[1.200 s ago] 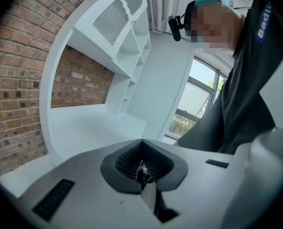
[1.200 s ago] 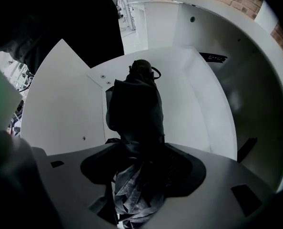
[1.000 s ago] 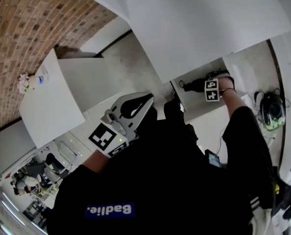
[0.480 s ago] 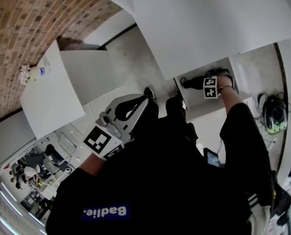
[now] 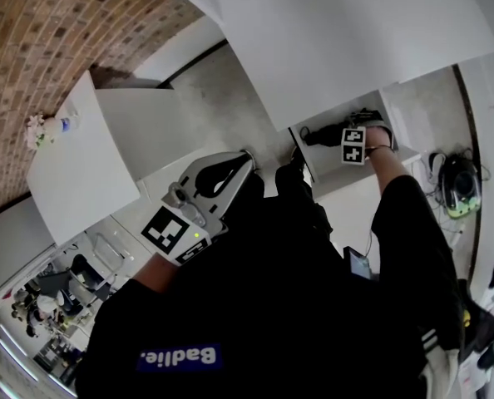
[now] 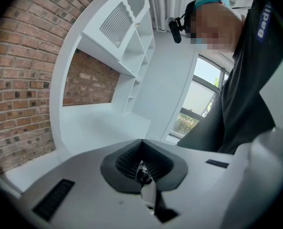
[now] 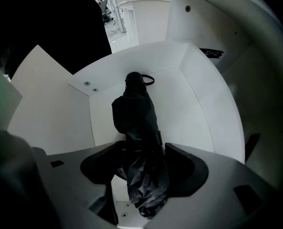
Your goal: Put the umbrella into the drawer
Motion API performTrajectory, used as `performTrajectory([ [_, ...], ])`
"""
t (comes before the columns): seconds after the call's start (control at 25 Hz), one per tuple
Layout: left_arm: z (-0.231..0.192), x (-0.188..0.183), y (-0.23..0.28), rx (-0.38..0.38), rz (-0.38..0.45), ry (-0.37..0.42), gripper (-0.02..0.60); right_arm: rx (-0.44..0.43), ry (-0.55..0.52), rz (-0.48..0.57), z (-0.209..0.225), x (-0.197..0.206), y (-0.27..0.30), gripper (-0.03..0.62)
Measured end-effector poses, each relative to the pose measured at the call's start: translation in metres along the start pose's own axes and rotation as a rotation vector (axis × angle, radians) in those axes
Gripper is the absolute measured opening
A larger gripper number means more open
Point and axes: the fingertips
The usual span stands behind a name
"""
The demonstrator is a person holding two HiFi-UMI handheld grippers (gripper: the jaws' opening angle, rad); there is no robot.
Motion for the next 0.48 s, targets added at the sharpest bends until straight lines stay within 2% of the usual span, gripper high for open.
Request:
performTrajectory([
  [0.12, 0.005, -0.005, -0.004, 0.039, 0.024, 0.006, 0.003, 0.047, 0.067, 0.017, -0.002, 0.001, -0.020, 0.288],
  [0.28, 0.011, -0.017, -0.010, 0.098, 0.063, 0.025, 0.003, 0.111, 0.194, 0.093, -0.008, -0.014, -0.060, 0.288],
  [0.48, 0.028, -0.030, -0.015, 0.210, 0.124, 0.062, 0.002, 0.169, 0.423, 0.204, -0.032, -0.026, -0.114, 0.288],
])
Point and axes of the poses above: the fingertips, and each gripper's own axes: y forward along the fingers, z to its right, x out of its underside, and after that the axes turned 7 degrees about y, right-handed
